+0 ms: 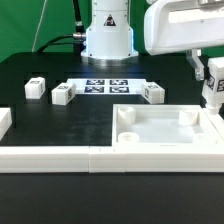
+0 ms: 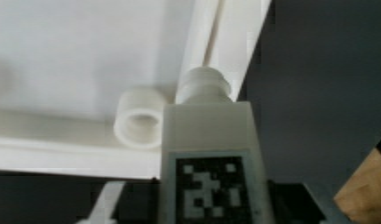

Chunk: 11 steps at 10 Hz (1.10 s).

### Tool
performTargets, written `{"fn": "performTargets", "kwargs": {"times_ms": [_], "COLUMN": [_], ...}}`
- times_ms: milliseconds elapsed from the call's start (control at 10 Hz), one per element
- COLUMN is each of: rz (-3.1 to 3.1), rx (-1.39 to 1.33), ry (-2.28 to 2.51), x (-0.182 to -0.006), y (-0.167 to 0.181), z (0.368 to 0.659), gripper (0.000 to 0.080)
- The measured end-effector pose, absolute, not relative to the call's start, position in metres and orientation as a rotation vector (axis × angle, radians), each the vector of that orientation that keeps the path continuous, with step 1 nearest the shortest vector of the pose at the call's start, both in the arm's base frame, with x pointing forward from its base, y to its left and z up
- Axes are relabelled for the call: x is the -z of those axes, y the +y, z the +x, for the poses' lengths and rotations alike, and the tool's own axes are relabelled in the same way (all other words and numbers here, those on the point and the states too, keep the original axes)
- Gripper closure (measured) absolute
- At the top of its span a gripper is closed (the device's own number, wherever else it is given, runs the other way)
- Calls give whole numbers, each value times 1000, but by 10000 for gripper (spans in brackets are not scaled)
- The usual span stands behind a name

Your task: Assemble one leg

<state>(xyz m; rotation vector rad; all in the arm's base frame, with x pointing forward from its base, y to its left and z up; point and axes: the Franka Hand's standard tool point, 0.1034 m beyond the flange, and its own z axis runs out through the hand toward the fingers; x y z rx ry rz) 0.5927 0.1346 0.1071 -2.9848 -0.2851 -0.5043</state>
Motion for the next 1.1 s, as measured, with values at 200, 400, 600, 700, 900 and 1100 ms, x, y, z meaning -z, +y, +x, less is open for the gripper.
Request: {"fn": "performTargets", "kwargs": {"times_ms": [200,400,600,700,900,1100], "rz": [-2991,-2995,-2991,-2990,-2990,-2989], "rx": [479,509,570,576,579,574], "ry": [-320,-341,-341,-340,-339,-346], "x": [-107,-102,-92,-88,-83,-81], "y": [129,117,110,110,110,113], "z": [617,632,637,636,633,630], "gripper": [509,509,509,509,509,509]}}
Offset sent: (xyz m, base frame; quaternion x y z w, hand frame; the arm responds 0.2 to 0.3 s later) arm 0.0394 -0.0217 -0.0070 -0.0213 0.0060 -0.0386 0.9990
